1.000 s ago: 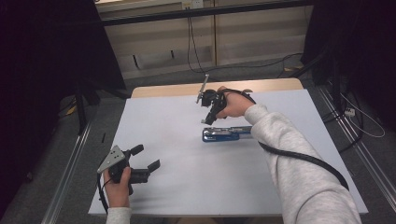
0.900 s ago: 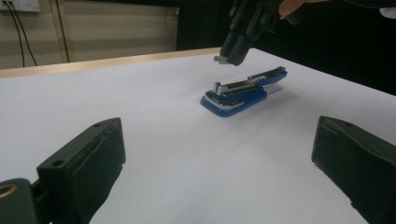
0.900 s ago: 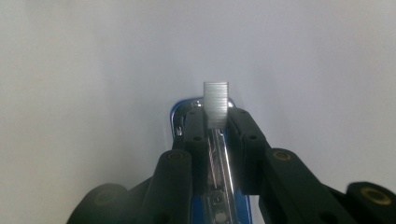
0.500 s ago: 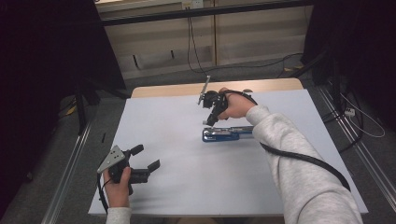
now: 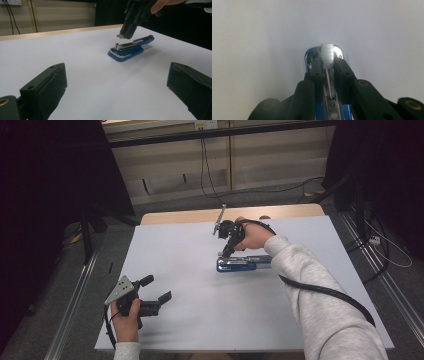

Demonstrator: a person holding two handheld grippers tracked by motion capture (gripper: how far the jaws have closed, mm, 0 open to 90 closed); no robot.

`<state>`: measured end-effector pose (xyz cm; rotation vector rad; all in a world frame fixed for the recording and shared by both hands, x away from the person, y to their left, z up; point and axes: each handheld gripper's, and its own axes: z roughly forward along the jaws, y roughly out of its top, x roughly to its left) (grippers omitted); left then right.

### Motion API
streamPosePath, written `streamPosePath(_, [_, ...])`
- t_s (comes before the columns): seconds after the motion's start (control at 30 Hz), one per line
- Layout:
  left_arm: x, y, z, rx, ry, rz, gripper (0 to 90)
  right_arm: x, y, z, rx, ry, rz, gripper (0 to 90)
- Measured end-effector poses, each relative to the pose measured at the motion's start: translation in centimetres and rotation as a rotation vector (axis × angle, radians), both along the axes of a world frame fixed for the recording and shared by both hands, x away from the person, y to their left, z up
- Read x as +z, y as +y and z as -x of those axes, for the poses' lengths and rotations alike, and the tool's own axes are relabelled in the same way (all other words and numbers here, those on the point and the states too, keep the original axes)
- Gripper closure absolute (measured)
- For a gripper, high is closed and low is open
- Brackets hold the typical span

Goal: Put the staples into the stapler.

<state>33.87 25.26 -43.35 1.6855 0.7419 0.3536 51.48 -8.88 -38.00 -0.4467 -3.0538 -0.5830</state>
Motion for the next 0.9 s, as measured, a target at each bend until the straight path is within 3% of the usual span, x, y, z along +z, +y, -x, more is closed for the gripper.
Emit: streamPosePath(0.9, [0.0, -0.1, 0.0, 0.004, -0.004, -0.003, 2.8, -1.7, -0.2, 0.0, 0.015, 0.000, 0.016, 78.2])
